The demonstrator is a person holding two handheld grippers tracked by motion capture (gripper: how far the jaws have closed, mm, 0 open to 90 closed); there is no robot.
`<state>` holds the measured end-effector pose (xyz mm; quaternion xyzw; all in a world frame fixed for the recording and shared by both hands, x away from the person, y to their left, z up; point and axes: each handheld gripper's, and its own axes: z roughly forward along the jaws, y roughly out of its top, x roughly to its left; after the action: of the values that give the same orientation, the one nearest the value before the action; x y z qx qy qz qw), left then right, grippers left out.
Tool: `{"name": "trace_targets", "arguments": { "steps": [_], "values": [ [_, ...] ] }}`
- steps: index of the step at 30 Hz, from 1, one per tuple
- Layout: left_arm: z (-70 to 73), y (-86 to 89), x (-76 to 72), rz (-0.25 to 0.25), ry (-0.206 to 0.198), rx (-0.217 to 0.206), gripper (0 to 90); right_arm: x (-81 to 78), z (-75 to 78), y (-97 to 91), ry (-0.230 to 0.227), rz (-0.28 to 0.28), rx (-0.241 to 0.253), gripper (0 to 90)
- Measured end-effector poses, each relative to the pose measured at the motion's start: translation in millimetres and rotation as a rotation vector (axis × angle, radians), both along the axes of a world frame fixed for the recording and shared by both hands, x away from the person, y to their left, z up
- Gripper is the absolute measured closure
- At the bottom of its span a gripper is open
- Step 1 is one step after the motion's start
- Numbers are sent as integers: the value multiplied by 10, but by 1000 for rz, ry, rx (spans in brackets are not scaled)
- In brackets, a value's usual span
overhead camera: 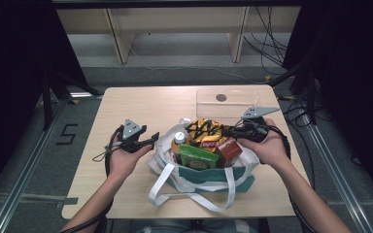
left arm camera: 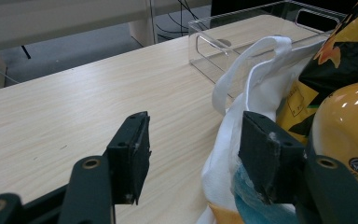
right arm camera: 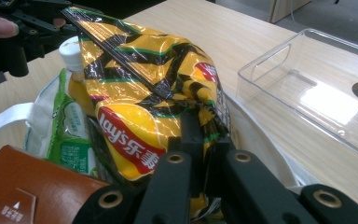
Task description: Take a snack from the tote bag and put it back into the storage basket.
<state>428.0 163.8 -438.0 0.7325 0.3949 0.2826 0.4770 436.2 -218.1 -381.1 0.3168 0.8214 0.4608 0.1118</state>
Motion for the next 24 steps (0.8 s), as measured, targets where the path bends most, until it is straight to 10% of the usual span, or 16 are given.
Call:
{"name": "trace_targets", "arguments": {
  "steps": [24],
  "values": [
    [-3,10,7,-1,-4,-11,424,-139,162,52,-142,-26,48,900]
  ]
}}
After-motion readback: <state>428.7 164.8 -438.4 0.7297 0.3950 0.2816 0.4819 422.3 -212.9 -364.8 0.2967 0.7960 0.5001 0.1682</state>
